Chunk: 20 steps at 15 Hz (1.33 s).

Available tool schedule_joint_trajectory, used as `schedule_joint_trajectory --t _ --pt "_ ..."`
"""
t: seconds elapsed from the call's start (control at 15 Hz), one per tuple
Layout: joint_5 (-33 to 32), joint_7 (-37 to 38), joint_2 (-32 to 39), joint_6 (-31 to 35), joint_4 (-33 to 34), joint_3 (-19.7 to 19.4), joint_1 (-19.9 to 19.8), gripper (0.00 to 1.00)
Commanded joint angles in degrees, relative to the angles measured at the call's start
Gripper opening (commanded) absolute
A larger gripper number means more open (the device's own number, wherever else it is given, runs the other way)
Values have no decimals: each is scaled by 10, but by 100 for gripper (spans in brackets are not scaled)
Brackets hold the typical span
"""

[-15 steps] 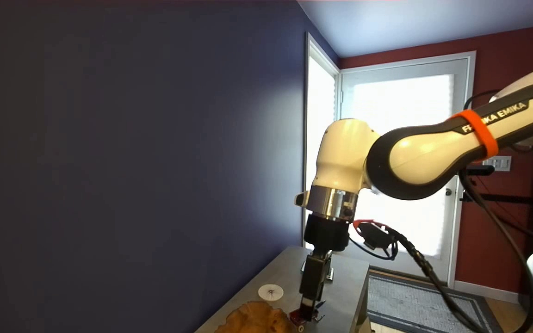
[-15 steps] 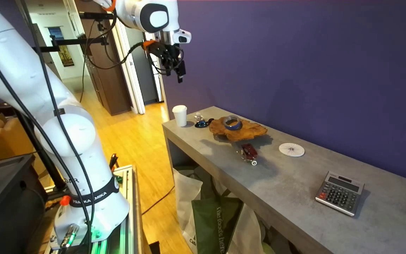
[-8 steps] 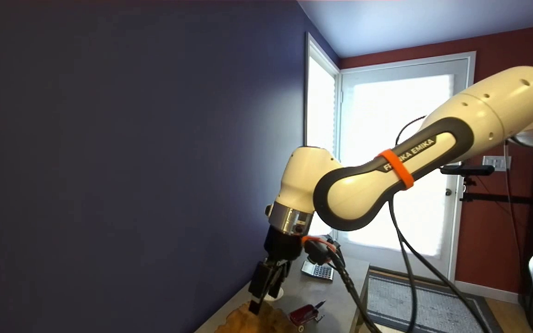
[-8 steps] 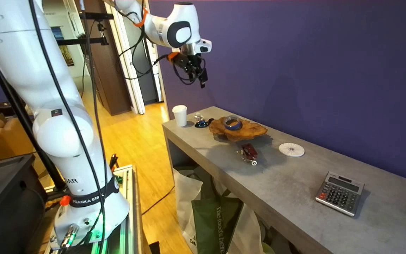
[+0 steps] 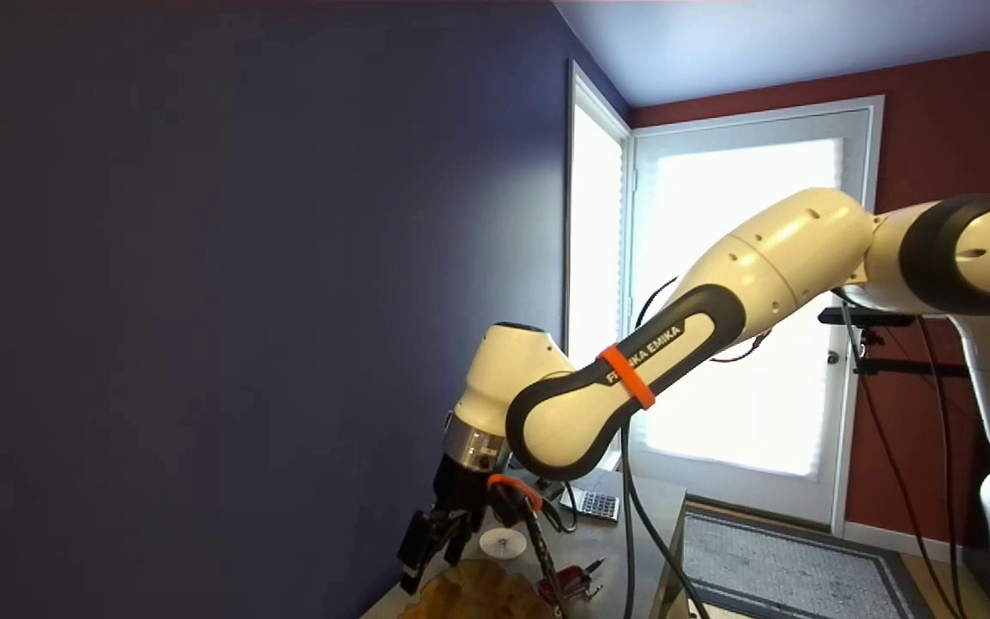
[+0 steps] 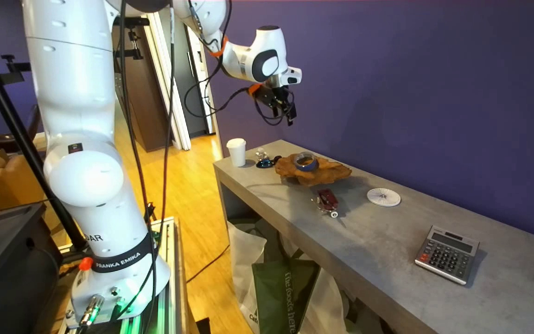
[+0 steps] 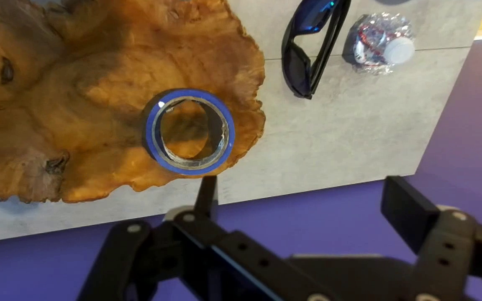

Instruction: Remove the blue masking tape from the wooden plate and put it on the table

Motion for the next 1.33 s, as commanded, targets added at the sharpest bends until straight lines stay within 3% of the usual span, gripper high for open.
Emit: schedule_joint_trajectory --t 0.0,0.53,1.27 --pt "-40 45 82 30 60 -33 31 100" --pt "-28 80 182 63 112 -89 66 100" --pt "-7 73 245 63 165 -80 60 100"
